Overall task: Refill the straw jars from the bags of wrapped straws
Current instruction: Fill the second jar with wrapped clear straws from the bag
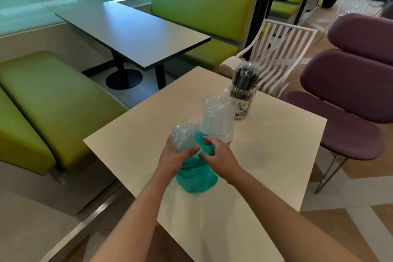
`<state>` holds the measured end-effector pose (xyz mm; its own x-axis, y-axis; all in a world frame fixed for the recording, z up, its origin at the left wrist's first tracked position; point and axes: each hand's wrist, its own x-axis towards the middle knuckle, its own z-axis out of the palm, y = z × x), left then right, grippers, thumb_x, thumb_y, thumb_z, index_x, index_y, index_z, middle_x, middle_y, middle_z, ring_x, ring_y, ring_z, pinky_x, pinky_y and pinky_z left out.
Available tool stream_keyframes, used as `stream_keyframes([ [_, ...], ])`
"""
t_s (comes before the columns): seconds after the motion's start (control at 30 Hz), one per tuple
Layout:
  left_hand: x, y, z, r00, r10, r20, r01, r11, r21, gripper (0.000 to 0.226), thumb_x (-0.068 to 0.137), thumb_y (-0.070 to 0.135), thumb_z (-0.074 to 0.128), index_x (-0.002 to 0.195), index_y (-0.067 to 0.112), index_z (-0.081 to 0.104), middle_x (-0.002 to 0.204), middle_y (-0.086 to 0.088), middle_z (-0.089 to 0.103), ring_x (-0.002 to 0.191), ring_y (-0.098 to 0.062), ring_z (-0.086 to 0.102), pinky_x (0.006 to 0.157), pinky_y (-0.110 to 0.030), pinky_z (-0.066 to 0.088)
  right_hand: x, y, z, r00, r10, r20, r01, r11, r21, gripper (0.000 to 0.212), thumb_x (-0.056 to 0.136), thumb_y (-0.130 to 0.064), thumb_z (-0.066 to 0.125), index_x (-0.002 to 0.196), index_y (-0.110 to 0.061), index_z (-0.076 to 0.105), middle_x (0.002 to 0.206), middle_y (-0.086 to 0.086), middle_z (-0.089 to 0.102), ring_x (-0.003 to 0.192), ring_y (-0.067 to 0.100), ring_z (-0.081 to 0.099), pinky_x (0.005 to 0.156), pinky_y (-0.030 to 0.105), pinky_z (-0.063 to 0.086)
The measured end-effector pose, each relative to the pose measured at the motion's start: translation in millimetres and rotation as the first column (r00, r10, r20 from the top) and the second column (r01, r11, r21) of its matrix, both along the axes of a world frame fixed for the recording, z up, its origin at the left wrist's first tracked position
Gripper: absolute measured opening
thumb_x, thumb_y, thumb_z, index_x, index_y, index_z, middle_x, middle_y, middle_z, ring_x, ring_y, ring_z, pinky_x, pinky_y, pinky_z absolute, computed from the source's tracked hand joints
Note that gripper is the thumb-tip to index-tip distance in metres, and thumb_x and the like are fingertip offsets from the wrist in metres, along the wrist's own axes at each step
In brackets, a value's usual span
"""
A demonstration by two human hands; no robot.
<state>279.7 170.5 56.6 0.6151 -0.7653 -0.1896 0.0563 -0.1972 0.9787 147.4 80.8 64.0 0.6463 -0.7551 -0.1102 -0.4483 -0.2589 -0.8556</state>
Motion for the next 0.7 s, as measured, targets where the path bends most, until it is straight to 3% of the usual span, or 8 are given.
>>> stream_keyframes([
  [0.13, 5, 6, 2, 0.995, -0.104, 0.007, 0.104, 0.995, -0.004, 0.078, 0.062, 0.040, 0.086, 0.129, 0.038, 0.045, 0.119, 0.013, 0.063, 0.107, -0.006, 0.062, 0.083, -0.022, 0.052, 4, -5, 0, 0.999, 0.050, -0.014, -0.049, 0.997, 0.057, 0.066, 0.088, -0.022, 0.070, 0.146, -0.020, 0.038, 0.141, -0.002, 0.050, 0.129, 0.017, 0.047, 0.110, 0.041, 0.041],
  [0.27, 11, 9, -2, 0.966, -0.256, 0.032, 0.255, 0.967, 0.015, 0.089, 0.065, 0.018, 0.090, 0.136, 0.030, 0.036, 0.125, 0.007, 0.059, 0.111, -0.005, 0.060, 0.082, -0.019, 0.053, 9, -15, 8, 0.997, 0.079, -0.002, -0.078, 0.986, 0.144, 0.079, 0.082, -0.022, 0.076, 0.148, -0.021, 0.033, 0.143, 0.001, 0.047, 0.128, 0.024, 0.048, 0.106, 0.046, 0.045],
  [0.4, 15, 10, -15, 0.938, -0.337, 0.076, 0.331, 0.940, 0.083, 0.107, 0.051, 0.016, 0.095, 0.128, 0.048, 0.028, 0.129, 0.005, 0.052, 0.119, -0.012, 0.055, 0.095, -0.038, 0.054, 13, -21, 12, 0.998, 0.067, 0.011, -0.068, 0.980, 0.188, 0.075, 0.081, -0.022, 0.076, 0.145, -0.020, 0.035, 0.136, 0.001, 0.051, 0.124, 0.023, 0.050, 0.103, 0.047, 0.047],
  [0.47, 12, 9, -20, 0.944, -0.312, 0.110, 0.303, 0.949, 0.092, 0.103, 0.047, 0.022, 0.093, 0.122, 0.054, 0.031, 0.128, 0.006, 0.053, 0.118, -0.014, 0.056, 0.095, -0.041, 0.054, 12, -22, 14, 0.998, 0.066, -0.011, -0.063, 0.983, 0.174, 0.060, 0.085, -0.023, 0.073, 0.137, -0.018, 0.044, 0.124, -0.001, 0.055, 0.117, 0.021, 0.053, 0.100, 0.045, 0.049],
  [0.57, 4, 8, -21, 0.967, -0.176, 0.183, 0.163, 0.983, 0.083, 0.088, 0.059, 0.020, 0.091, 0.124, 0.043, 0.037, 0.118, 0.011, 0.059, 0.109, -0.013, 0.059, 0.086, -0.032, 0.055, 11, -20, 10, 0.999, 0.035, 0.002, -0.035, 0.983, 0.181, 0.041, 0.085, -0.026, 0.072, 0.121, -0.014, 0.057, 0.115, 0.003, 0.060, 0.109, 0.021, 0.058, 0.096, 0.041, 0.052],
  [0.7, -3, 4, -21, 0.973, -0.029, 0.228, 0.019, 0.999, 0.042, 0.078, 0.064, 0.022, 0.091, 0.123, 0.036, 0.041, 0.112, 0.012, 0.061, 0.102, -0.012, 0.061, 0.078, -0.025, 0.051, 5, -20, 7, 0.998, -0.037, 0.056, 0.025, 0.982, 0.188, 0.031, 0.088, -0.029, 0.070, 0.112, -0.010, 0.063, 0.104, 0.003, 0.063, 0.096, 0.017, 0.061, 0.073, 0.022, 0.052],
])
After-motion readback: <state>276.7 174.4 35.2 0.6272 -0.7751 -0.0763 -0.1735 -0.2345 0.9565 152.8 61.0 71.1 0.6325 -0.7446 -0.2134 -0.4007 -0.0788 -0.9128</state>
